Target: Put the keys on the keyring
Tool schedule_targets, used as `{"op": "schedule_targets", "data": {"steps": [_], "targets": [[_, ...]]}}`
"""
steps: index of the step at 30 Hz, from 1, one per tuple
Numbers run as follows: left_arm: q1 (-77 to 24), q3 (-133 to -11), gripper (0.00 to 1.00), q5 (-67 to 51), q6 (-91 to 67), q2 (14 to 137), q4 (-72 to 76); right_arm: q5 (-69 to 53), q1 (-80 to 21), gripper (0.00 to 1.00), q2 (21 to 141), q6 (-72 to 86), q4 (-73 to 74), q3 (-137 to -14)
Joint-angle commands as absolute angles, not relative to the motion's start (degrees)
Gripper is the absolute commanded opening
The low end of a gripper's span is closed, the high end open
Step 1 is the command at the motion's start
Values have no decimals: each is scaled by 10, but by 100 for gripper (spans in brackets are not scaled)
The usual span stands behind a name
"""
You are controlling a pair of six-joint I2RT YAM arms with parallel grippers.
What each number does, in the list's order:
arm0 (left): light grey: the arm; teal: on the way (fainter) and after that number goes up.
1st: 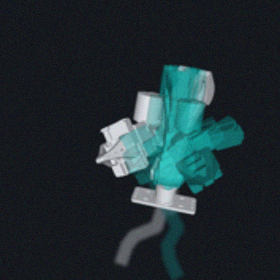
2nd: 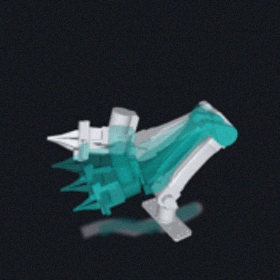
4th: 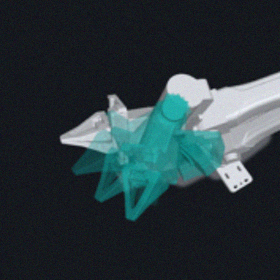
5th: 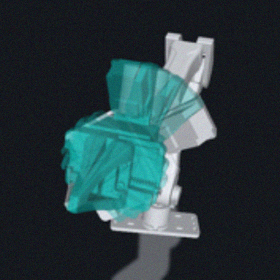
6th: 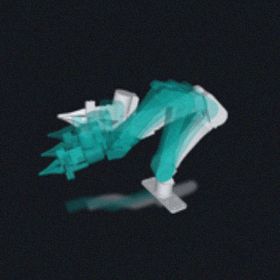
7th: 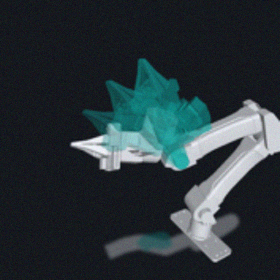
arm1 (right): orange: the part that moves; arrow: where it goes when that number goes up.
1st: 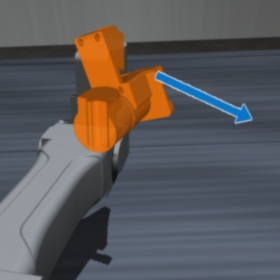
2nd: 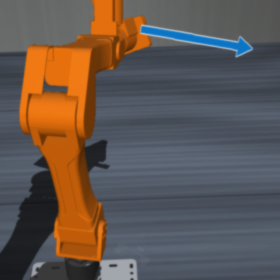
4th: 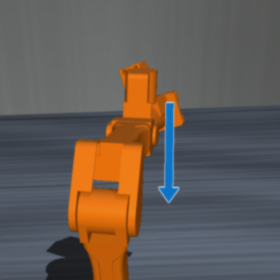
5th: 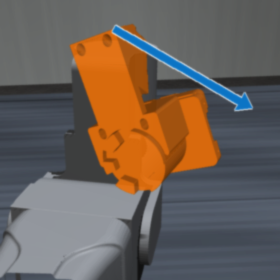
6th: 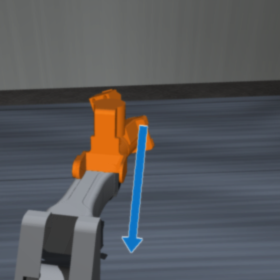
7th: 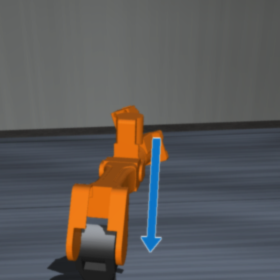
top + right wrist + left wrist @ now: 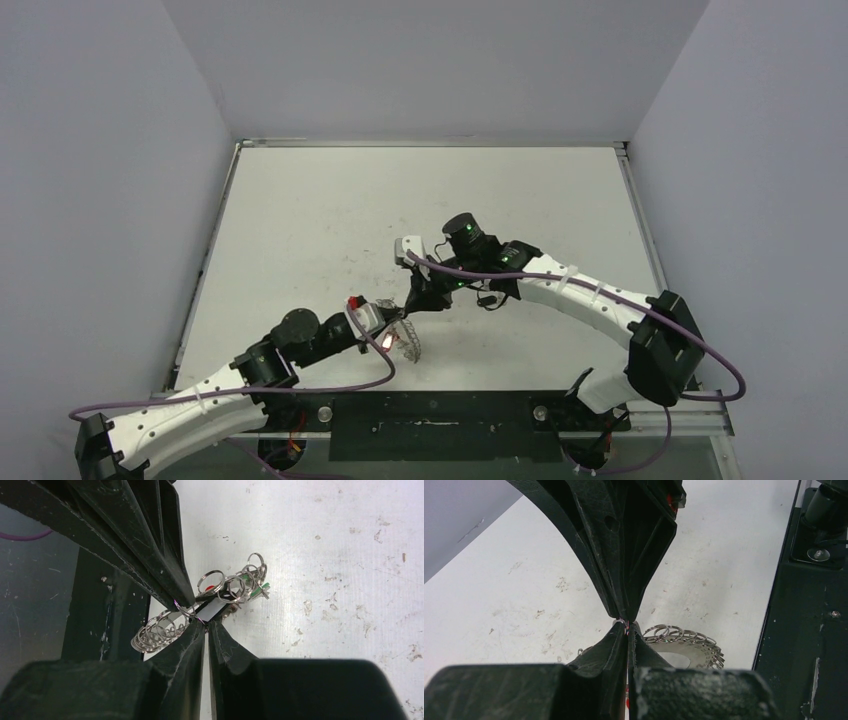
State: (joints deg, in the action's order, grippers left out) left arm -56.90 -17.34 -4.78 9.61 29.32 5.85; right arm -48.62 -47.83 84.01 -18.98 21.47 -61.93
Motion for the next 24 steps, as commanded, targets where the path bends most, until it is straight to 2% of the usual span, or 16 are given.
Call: {"op": "schedule_targets", "data": {"steps": [1,10,13,16,20,24], "targets": [[-570,-177,0,-60,88,274,142,-481,-458,11,819,-191,183,-601],[-570,-160,0,-68,84,259,171,-535,-439,8,809,-134,77,-549],[-570,-160,0,-68,85,255,167,-530,-436,10,803,-130,71,-546],[-570,-159,0,-66,84,252,164,-510,-430,24,787,-130,72,-543],[-570,-161,0,-42,82,254,157,-466,-414,36,752,-124,67,-526],[-570,-171,0,-7,78,269,140,-386,-392,54,704,-90,34,-486]]}}
